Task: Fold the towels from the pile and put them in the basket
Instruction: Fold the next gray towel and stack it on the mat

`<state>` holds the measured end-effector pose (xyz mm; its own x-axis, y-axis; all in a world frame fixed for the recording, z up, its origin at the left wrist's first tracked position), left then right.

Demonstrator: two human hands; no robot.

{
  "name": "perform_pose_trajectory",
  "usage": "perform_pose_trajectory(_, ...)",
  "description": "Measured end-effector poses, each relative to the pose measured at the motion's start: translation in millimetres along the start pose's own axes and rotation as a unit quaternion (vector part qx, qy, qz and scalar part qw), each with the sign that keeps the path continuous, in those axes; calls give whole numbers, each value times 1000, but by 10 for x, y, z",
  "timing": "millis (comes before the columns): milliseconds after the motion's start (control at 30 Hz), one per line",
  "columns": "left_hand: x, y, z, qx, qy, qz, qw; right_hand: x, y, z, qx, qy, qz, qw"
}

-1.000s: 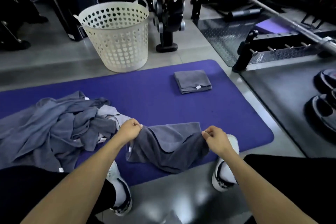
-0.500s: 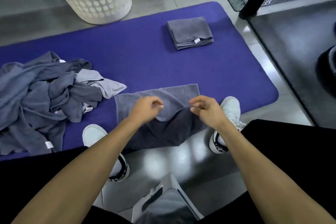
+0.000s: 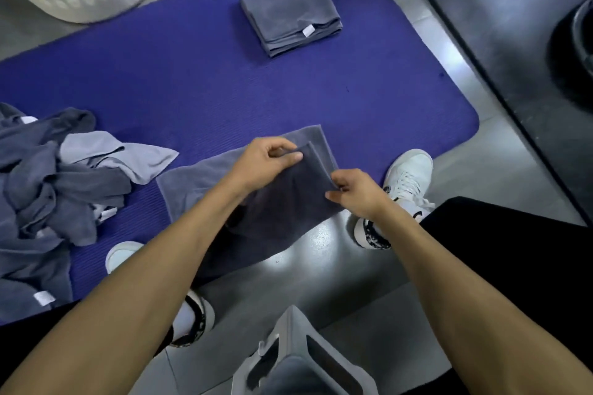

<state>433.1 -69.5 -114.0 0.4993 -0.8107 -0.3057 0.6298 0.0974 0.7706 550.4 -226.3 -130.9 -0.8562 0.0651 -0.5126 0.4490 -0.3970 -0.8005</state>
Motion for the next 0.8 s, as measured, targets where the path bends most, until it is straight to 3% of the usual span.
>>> perform_pose_trajectory(200, 21, -113, -828, -94, 17, -26, 995, 107, 563, -25, 86, 1, -12, 996)
perform_pose_trajectory(333, 194, -254, -1330, -115, 6, -85, 990, 175, 788, -101, 110, 20, -40, 993)
perform_pose_trajectory(467, 388, -360, -1669, -112, 10, -131, 985, 252, 1021, -118, 159, 32, -86, 983)
perform_pose_trajectory(600, 421, -362, -1729, -81, 69, -179, 978, 335, 1122, -44, 197, 46, -142, 969)
perform_pose_trajectory(800, 422, -351, -1688, -31, 118, -202, 972, 325, 1229, 86, 199, 123, -68, 970)
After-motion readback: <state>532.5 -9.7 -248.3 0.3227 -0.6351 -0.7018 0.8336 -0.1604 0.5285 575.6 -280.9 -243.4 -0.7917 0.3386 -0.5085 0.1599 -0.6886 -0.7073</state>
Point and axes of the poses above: each hand's wrist, its own z-axis away from the middle knuckle, its own x-axis out of the palm, y = z × x, the point moved 6 cm from there along -z, towards the middle knuckle, and after that the axes turned 15 degrees about -x, right-handed, at the moved point
